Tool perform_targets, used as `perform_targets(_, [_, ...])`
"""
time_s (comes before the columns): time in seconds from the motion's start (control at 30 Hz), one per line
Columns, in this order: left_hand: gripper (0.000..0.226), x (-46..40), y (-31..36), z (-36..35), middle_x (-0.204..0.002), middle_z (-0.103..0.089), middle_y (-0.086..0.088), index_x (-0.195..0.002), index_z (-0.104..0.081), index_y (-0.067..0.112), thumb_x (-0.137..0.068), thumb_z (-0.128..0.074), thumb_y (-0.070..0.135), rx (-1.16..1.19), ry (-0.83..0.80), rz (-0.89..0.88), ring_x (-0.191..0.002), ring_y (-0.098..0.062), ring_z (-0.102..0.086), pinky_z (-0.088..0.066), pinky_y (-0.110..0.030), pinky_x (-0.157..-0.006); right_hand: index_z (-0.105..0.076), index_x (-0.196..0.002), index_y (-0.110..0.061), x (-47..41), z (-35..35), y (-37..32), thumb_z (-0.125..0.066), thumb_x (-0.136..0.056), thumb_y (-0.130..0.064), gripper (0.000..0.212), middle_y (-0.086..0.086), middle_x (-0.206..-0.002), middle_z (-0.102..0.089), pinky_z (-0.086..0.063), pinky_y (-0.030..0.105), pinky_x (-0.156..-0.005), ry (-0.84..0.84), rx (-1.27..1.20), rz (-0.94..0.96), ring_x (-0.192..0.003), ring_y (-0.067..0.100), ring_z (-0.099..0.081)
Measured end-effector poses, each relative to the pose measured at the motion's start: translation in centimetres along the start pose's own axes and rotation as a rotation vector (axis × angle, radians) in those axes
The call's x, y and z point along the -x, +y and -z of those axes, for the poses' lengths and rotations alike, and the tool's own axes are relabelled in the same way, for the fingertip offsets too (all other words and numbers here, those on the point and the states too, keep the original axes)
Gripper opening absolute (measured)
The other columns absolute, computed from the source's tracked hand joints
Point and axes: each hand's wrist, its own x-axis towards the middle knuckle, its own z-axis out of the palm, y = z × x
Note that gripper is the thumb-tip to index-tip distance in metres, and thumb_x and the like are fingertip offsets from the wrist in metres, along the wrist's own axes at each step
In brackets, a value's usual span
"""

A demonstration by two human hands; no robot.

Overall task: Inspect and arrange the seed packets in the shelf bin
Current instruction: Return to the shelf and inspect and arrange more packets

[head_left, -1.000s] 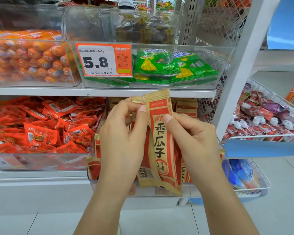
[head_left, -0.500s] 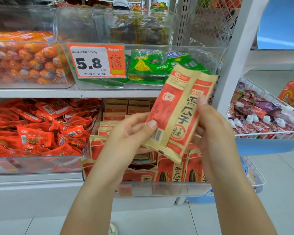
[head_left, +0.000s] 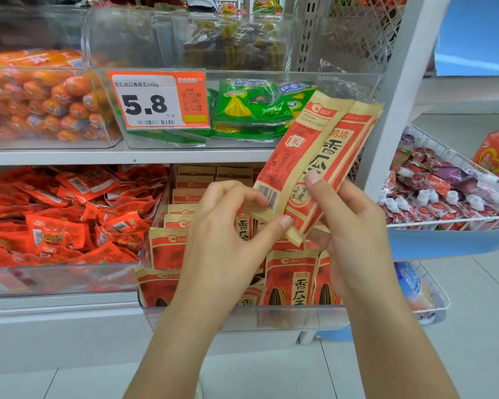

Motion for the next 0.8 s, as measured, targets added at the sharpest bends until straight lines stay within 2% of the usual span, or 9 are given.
perform_targets(0.1, [0.018,0.0,-0.4,-0.2,-0.103,-0.055,0.016,-0.096,-0.064,0.025,-0.086,-0.068,0.039,-0.098,0.057,-0.113,-0.096,0.004,-0.053,-0.038,-0.005,-0.084,-0.073,-0.097,-0.016,0.0,-0.1,0.2,-0.065,-0.090,-0.024,0.013,0.008,-0.088,-0.076,-0.055,0.025,-0.058,0.002,-0.011,-0.011,-0.074,0.013,-0.071])
perform_targets(0.2, [0.018,0.3,-0.4,-0.8,-0.101,-0.064,0.009,-0.096,-0.067,0.017,-0.089,-0.060,0.031,-0.270,0.151,-0.229,-0.092,-0.006,-0.058,-0.043,-0.016,-0.076,-0.072,-0.098,-0.016,-0.1,-0.2,0.4,-0.066,-0.090,-0.024,0.013,0.014,-0.091,-0.074,-0.055,0.026,-0.059,0.001,-0.004,-0.007,-0.075,0.014,-0.070])
perform_targets(0.27, [0.014,0.5,-0.2,-1.1,-0.096,-0.068,0.010,-0.092,-0.069,0.018,-0.090,-0.060,0.028,-0.363,0.223,-0.274,-0.082,-0.007,-0.060,-0.041,-0.018,-0.064,-0.071,-0.096,-0.017,-0.2,-0.3,0.6,-0.065,-0.091,-0.022,0.009,0.006,-0.082,-0.073,-0.055,0.026,-0.058,0.001,-0.002,0.004,-0.072,0.012,-0.069])
perform_targets(0.37, [0.014,0.6,-0.3,-1.1,-0.091,-0.070,0.011,-0.090,-0.070,0.018,-0.093,-0.059,0.026,-0.393,0.245,-0.316,-0.065,-0.007,-0.061,-0.036,-0.016,-0.050,-0.070,-0.095,-0.020,-0.3,-0.4,0.8,-0.065,-0.091,-0.019,0.006,-0.007,-0.077,-0.073,-0.058,0.031,-0.062,0.011,0.042,0.047,-0.072,0.011,-0.070])
perform_targets(0.53, [0.021,0.5,-0.7,-1.0,-0.083,-0.065,0.012,-0.090,-0.067,0.019,-0.097,-0.052,0.032,-0.382,0.163,-0.262,-0.052,-0.007,-0.048,-0.024,-0.010,-0.045,-0.071,-0.095,-0.022,-0.4,-0.1,0.7,-0.066,-0.092,-0.021,0.006,-0.003,-0.083,-0.074,-0.057,0.052,-0.083,0.008,0.134,0.081,-0.087,0.026,-0.071])
perform_targets(0.67, [0.018,0.3,-1.3,-1.2,-0.080,-0.058,0.021,-0.092,-0.066,0.023,-0.097,-0.051,0.032,-0.244,0.092,-0.127,-0.066,-0.005,-0.051,-0.029,-0.010,-0.052,-0.072,-0.093,-0.023,-0.3,0.0,0.6,-0.066,-0.092,-0.022,0.006,0.000,-0.083,-0.074,-0.056,0.057,-0.078,-0.005,0.175,0.091,-0.085,0.030,-0.071])
perform_targets(0.8, [0.012,0.4,-1.7,-1.1,-0.058,-0.047,0.023,-0.090,-0.068,0.027,-0.097,-0.058,0.027,-0.156,0.061,-0.032,-0.052,0.004,-0.044,-0.022,-0.014,-0.048,-0.073,-0.090,-0.029,-0.4,0.1,0.8,-0.067,-0.084,-0.034,0.010,-0.004,-0.086,-0.075,-0.057,0.055,-0.079,-0.024,0.217,0.106,-0.086,0.024,-0.072])
